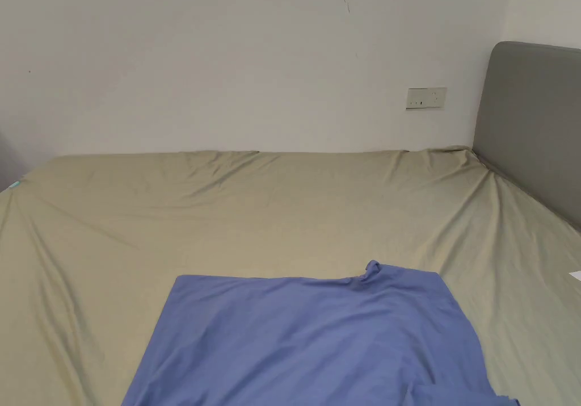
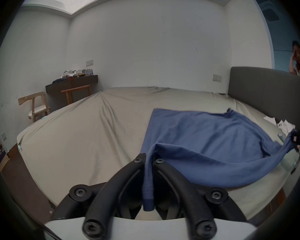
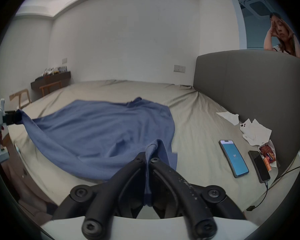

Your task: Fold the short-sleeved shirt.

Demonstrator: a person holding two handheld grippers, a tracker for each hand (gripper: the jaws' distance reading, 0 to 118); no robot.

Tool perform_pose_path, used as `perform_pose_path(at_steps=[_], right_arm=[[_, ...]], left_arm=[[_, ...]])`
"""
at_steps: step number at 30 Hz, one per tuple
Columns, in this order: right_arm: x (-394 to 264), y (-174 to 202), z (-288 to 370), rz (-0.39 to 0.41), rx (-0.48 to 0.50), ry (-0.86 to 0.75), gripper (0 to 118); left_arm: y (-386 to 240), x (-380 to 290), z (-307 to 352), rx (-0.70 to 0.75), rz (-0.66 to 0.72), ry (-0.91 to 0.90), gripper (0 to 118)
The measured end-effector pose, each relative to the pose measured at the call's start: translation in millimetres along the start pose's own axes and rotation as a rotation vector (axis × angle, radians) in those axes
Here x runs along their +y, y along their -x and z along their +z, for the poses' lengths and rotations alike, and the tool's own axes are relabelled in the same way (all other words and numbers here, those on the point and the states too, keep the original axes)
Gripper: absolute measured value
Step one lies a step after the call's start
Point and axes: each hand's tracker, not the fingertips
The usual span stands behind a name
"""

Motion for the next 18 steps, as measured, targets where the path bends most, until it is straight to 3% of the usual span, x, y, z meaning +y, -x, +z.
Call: perform_pose_path(at_steps=[4,5,6,7,8,9,10,12,15,16,17,18], right_arm=[[-18,0,-10,-0.021,-0.009,0.067,4],[-21,1,-11,-0.033,-0.015,0.080,5],[-24,1,-12,-0.047,-0.023,0.086,12],[-25,1,-9,-0.070,-0.064,0.078,33],[-24,2,-6,-0.084,-0.098,0.057,78],[-21,3,-1,-0.101,-0.110,0.040,109],[-17,3,7,-0.115,-0.093,0.005,118],[-3,10,24,-0.128,-0.055,-0.090,118],[12,29,63,-0.048,-0.082,-0.166,118],[14,34,76,-0.041,-0.066,-0.198,117],[16,41,88,-0.043,-0.046,-0.225,104],[18,47,99,-0.058,-0.009,-0.248,81]], left_arm=[[-6,-21,-7,-0.010,-0.029,0.035,5],[-6,-23,-9,-0.017,-0.020,0.057,12],[-6,-24,-12,-0.031,0.002,0.090,26],[-6,-24,-12,-0.049,0.032,0.107,55],[-6,-24,-11,-0.050,0.038,0.110,100],[-8,-21,-8,-0.044,0.033,0.106,118],[-9,-17,4,-0.043,0.027,0.061,116],[-14,-5,24,-0.084,-0.007,-0.010,112],[-17,11,66,-0.104,-0.020,-0.102,110],[-17,17,82,-0.113,-0.011,-0.143,102],[-17,21,98,-0.130,0.002,-0.181,83],[-16,22,114,-0.141,0.012,-0.217,59]])
